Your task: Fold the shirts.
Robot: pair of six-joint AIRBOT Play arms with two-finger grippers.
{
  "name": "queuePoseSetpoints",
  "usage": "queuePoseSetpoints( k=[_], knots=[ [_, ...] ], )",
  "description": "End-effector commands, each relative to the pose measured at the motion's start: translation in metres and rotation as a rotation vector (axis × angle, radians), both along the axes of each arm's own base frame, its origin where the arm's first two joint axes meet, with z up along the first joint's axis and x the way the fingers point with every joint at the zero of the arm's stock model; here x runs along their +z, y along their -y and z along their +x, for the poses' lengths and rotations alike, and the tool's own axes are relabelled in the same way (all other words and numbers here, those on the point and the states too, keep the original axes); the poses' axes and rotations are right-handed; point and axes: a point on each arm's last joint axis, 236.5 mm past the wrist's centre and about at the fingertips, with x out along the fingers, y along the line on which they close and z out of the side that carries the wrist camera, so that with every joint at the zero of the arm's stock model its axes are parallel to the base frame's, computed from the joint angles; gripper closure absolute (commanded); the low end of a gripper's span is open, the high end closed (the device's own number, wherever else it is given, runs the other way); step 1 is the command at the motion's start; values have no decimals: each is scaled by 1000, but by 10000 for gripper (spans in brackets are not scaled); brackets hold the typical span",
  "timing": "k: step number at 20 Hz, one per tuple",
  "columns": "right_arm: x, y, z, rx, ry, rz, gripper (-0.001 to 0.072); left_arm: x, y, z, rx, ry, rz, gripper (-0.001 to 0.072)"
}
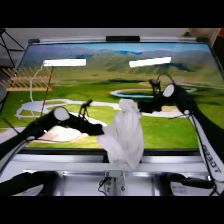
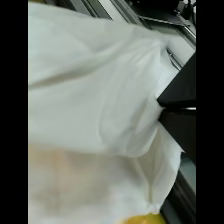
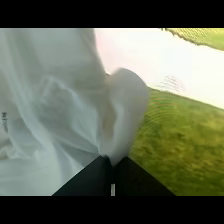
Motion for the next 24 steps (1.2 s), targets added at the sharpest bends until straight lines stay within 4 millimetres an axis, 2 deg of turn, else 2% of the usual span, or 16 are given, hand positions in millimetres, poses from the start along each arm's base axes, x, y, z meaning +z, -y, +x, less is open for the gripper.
queuePoseSetpoints(
  k=[1, 2, 3, 4, 6, 8, 9, 10, 12, 13, 15, 16, 18, 20, 22, 24],
  knots=[
    [104, 29, 34, 59, 310, -139, 648, 97, -59, 64, 27, 295, 50, 680],
    [155, 37, 44, 50, 445, -168, 648, 148, -81, 83, 64, 428, 64, 680],
    [217, 44, 49, 30, 606, -189, 648, 199, -101, 95, 108, 561, 72, 680],
    [278, 50, 48, 4, 765, -198, 648, 261, -119, 100, 163, 711, 64, 680],
    [406, 61, 23, -66, 1103, -181, 648, 377, -146, 86, 259, 989, 20, 680],
    [504, 71, -27, -128, 1380, -142, 648, 474, -166, 50, 343, 1230, -28, 680],
    [536, 75, -54, -151, 1467, -121, 648, 519, -174, 29, 395, 1350, -67, 680],
    [552, 78, -77, -161, 1511, -109, 649, 557, -181, 10, 444, 1470, -106, 678],
    [554, 82, -110, -166, 1499, -93, 649, 623, -200, -18, 566, 1682, -202, 678],
    [544, 82, -119, -162, 1449, -89, 649, 639, -207, -23, 610, 1738, -239, 679],
    [506, 78, -128, -118, 1293, -99, 648, 640, -209, -10, 630, 1739, -247, 678],
    [482, 77, -130, -105, 1190, -107, 648, 628, -207, 8, 629, 1685, -243, 678],
    [426, 77, -131, -88, 940, -131, 648, 586, -200, 54, 615, 1527, -213, 677],
    [372, 78, -128, -70, 708, -166, 648, 525, -189, 103, 556, 1340, -146, 678],
    [320, 79, -118, -72, 529, -192, 648, 450, -174, 148, 480, 1130, -78, 677],
    [261, 84, -108, -88, 364, -234, 648, 366, -152, 181, 369, 922, -10, 677]
  ],
)
